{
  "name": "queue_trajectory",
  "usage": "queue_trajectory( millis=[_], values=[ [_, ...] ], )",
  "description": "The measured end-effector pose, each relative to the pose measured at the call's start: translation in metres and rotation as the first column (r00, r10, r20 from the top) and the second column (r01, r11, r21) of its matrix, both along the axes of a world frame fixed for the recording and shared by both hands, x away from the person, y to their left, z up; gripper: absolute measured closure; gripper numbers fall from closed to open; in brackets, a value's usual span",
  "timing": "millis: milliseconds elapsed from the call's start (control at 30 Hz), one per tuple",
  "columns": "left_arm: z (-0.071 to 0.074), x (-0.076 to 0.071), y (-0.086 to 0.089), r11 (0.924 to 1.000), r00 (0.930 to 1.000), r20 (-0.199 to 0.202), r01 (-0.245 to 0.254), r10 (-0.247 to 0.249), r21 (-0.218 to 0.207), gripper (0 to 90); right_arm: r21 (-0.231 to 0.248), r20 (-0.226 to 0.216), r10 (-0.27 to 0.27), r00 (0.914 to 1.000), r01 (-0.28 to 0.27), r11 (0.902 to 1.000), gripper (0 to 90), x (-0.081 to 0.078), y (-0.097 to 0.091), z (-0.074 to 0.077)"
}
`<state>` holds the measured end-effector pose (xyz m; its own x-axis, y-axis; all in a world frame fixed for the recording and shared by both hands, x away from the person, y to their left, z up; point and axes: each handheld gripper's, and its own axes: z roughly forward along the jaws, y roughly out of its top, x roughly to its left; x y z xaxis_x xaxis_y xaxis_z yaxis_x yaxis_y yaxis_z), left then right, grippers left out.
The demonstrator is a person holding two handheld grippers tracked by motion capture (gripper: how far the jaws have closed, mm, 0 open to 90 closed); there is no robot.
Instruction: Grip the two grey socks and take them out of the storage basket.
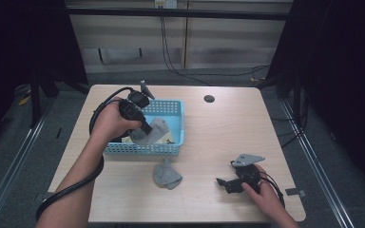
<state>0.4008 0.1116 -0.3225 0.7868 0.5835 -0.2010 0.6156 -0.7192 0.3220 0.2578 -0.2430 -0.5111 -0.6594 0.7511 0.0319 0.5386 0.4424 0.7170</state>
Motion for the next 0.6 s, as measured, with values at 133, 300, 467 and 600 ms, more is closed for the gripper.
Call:
queue_trajectory(
  millis=[133, 300, 467, 600],
  values=[
    [0.001, -0.007, -0.007, 0.9993, 0.9993, 0.005, 0.036, -0.036, -0.005, 85.0, 0.0, 0.0, 0.0, 1.0, 0.0, 1.0, 10.0, 0.0, 0.0, 0.0],
    [0.0, -0.018, -0.022, 0.9965, 0.9963, 0.018, 0.084, -0.084, -0.008, 85.0, 0.0, 0.0, 0.0, 1.0, 0.0, 1.0, 10.0, 0.0, 0.0, 0.0],
    [-0.002, -0.025, -0.032, 0.9932, 0.9932, 0.016, 0.116, -0.116, -0.007, 85.0, 0.0, 0.0, 0.0, 1.0, 0.0, 1.0, 9.9, 0.0, 0.0, 0.0],
    [-0.004, -0.032, -0.042, 0.9901, 0.9899, 0.025, 0.14, -0.14, -0.013, 85.0, 0.0, 0.0, 0.0, 1.0, 0.0, 1.0, 10.0, 0.0, 0.0, 0.0]
  ],
)
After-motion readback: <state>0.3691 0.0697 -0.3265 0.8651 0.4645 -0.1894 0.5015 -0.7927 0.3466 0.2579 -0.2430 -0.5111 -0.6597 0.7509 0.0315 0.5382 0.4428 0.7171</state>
